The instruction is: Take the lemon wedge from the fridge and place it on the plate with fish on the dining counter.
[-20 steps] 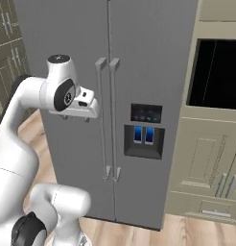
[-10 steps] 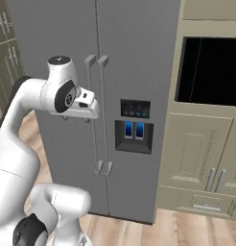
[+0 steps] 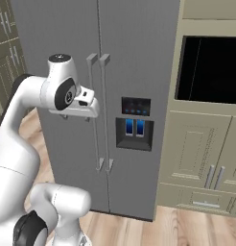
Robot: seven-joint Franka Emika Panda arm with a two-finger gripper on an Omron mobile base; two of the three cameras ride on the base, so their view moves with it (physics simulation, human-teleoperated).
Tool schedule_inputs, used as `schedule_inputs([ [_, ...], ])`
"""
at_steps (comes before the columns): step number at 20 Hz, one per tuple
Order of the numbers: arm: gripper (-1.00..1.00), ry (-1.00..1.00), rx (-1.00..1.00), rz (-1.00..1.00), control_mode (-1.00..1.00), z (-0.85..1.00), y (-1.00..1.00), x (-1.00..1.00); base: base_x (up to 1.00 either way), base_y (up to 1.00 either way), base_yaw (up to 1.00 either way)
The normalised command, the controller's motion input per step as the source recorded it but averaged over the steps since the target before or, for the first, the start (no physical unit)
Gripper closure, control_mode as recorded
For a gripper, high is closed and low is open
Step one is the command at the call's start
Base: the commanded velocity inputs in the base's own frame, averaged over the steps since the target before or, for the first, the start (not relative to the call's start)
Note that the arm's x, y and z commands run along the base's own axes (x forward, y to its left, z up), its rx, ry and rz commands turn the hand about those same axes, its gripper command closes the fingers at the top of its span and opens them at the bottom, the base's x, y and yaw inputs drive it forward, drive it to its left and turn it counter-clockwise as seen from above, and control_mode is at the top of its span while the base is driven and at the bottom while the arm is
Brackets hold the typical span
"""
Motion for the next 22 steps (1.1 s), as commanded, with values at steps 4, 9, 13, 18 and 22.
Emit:
schedule_inputs([
  [4,-1.00,0.00,0.00,0.00,1.00,0.00,0.00,0.00,0.00,0.00,0.00],
  [9,-1.00,-0.01,0.00,0.00,-1.00,0.00,0.00,0.00,0.00,0.00,0.00],
  [13,-1.00,-0.14,0.00,0.00,-1.00,0.01,0.08,0.14,0.00,0.00,0.00],
  [18,-1.00,-0.16,0.00,0.00,-1.00,0.00,0.23,0.90,0.00,0.00,0.00],
  [22,-1.00,-0.15,0.00,0.00,-1.00,-0.05,0.26,0.85,0.00,0.00,0.00],
])
